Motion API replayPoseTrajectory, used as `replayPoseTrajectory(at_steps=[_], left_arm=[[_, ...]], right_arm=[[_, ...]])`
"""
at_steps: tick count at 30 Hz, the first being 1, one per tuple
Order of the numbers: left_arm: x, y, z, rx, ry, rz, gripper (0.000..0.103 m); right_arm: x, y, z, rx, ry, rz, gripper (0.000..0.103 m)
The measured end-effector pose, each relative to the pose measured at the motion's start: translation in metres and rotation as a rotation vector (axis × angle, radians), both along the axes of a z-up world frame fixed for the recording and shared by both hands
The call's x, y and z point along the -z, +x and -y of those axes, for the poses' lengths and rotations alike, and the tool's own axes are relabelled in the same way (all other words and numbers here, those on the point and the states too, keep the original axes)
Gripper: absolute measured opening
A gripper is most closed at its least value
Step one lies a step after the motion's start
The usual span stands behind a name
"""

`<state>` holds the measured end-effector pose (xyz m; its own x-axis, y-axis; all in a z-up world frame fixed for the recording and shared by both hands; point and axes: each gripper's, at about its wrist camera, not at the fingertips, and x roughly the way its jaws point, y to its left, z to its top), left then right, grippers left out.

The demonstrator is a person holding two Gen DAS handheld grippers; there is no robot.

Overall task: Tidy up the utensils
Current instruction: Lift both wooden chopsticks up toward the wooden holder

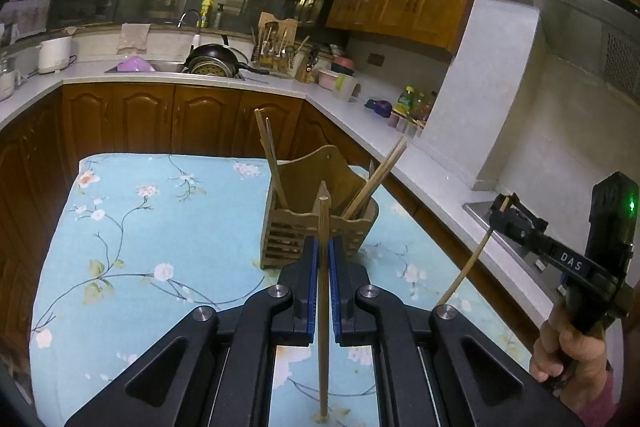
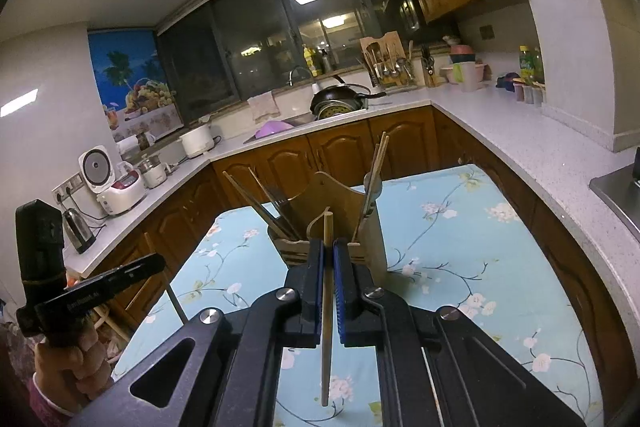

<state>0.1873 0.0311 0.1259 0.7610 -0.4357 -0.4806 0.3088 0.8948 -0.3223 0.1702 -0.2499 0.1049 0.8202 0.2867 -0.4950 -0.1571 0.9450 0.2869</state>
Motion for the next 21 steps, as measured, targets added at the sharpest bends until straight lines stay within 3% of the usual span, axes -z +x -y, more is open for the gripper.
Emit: replayPoseTrajectory(at_steps=[13,21], left_arm=[[-0.006,0.023,-0.003,-0.023,-0.020,0.036,0.003],[-0.017,0.045,-0.006,-0.061,-0.025,0.099,0.003]], right_arm=[[-0.009,0.021,0.004,0.015,0.001,0.035,0.005],[-0.027,0.043,0.011,0.037,0.012,0.093,0.005]])
